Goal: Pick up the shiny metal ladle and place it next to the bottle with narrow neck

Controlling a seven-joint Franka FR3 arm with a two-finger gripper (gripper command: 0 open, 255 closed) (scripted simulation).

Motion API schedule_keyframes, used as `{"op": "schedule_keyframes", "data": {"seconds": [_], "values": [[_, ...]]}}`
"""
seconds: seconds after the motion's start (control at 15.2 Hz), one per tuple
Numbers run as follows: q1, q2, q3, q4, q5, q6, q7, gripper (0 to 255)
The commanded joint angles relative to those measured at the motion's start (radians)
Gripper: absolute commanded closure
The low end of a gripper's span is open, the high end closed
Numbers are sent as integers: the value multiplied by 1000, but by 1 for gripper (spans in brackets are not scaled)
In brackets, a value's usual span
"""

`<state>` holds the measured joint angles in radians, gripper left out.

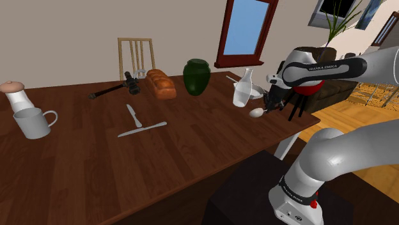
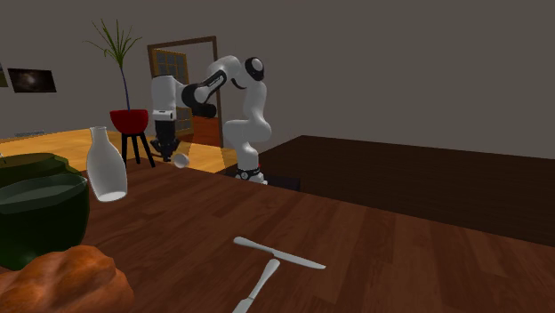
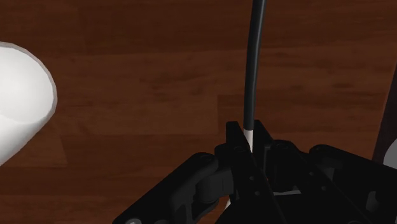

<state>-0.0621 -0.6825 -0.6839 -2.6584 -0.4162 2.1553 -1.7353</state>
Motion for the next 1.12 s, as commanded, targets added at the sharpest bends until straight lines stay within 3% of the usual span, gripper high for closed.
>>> {"op": "schedule_keyframes", "data": {"seconds": [0.0,0.59,1.06], "values": [[1,17,-16,-17,-7,36,-2,255],[18,112,-89,-87,-31,200,-12,255],[18,112,-89,-87,-31,200,-12,255]]}}
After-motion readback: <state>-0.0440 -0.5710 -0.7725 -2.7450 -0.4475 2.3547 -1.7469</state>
